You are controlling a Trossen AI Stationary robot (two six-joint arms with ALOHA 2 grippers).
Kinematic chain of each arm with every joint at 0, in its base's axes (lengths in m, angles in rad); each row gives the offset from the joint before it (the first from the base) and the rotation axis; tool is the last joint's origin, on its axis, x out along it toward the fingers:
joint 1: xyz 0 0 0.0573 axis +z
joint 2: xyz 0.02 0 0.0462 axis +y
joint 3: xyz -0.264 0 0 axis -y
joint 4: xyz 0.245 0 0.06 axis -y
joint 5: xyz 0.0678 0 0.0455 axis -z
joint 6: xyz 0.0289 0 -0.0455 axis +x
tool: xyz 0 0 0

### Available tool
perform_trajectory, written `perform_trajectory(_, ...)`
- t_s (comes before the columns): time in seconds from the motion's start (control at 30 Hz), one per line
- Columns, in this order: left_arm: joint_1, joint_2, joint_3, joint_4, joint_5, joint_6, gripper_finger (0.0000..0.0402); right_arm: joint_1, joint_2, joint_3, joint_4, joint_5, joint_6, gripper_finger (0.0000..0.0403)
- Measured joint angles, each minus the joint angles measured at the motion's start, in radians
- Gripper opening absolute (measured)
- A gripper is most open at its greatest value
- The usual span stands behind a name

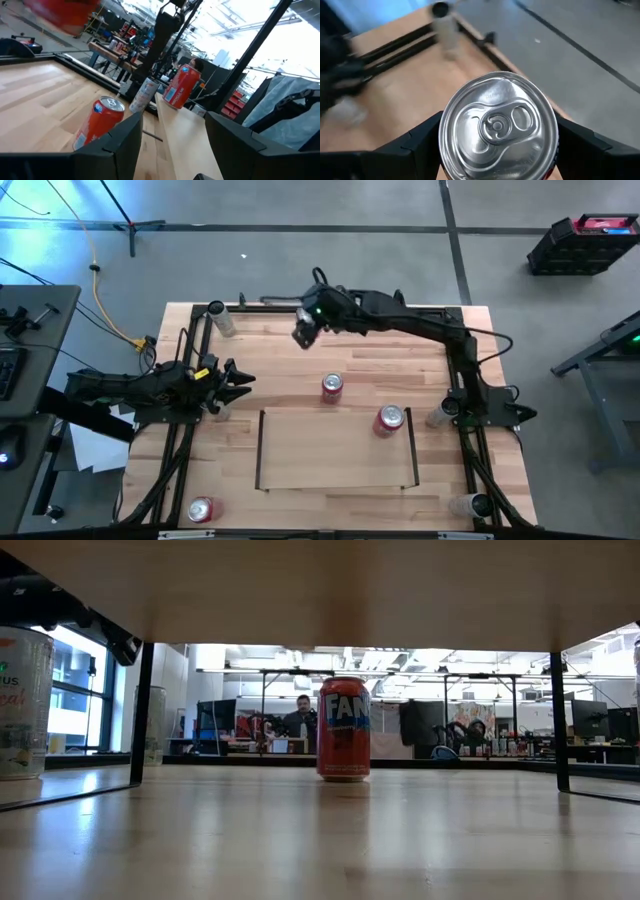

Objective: Place canned beverage on shelf
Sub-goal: Put the top red soda can on the shelf

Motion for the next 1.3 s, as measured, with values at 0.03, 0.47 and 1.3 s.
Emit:
perform_trajectory(0.03,0.0,0.0,0.0,0.0,0.0,0.0,0.0209,0.017,-0.01,0.0,-0.004,-0.019,-0.022,0.0287)
perform_trajectory(0.47,0.0,0.0,0.0,-0.004,0.0,0.002,0.0209,0.367,-0.08,0.002,-0.009,-0.22,-0.197,0.0287)
perform_trajectory(1.3,0.0,0.0,0.0,0.01,0.003,-0.185,0.0209,0.724,-0.155,-0.004,-0.402,-0.361,-0.474,0.0287)
